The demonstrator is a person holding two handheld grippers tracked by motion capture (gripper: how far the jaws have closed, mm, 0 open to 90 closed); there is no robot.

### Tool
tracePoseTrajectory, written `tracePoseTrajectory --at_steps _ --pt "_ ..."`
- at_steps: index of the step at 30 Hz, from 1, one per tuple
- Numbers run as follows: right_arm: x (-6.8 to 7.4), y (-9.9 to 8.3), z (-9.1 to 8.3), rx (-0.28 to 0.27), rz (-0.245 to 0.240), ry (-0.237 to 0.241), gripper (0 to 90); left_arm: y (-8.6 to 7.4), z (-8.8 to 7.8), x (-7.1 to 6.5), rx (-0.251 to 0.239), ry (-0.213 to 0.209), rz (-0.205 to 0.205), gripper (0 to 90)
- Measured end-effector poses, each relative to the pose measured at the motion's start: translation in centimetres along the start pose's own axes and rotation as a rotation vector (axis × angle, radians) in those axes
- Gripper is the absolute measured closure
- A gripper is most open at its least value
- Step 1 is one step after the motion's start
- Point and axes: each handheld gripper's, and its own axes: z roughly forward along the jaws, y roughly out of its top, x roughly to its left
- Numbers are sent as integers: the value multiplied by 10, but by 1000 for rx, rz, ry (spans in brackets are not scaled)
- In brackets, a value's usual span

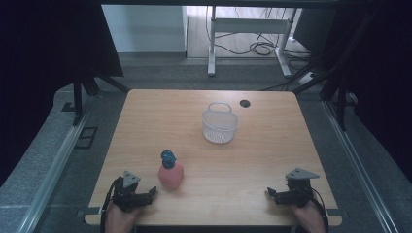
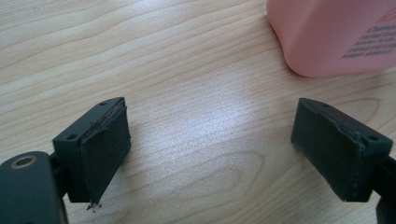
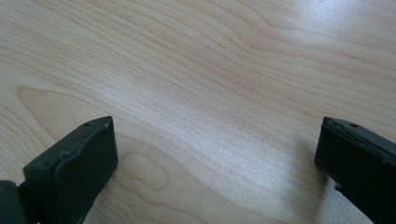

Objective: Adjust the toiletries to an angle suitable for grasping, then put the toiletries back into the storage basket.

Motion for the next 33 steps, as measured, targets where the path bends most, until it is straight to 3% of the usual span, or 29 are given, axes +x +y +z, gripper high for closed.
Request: tracePoseTrajectory --at_steps 22,33 --pt "-2 4 4 -1 -12 18 0 1 1 -2 -1 6 -13 105" --pt "-2 4 4 -2 -12 18 0 2 0 1 3 -11 -15 108"
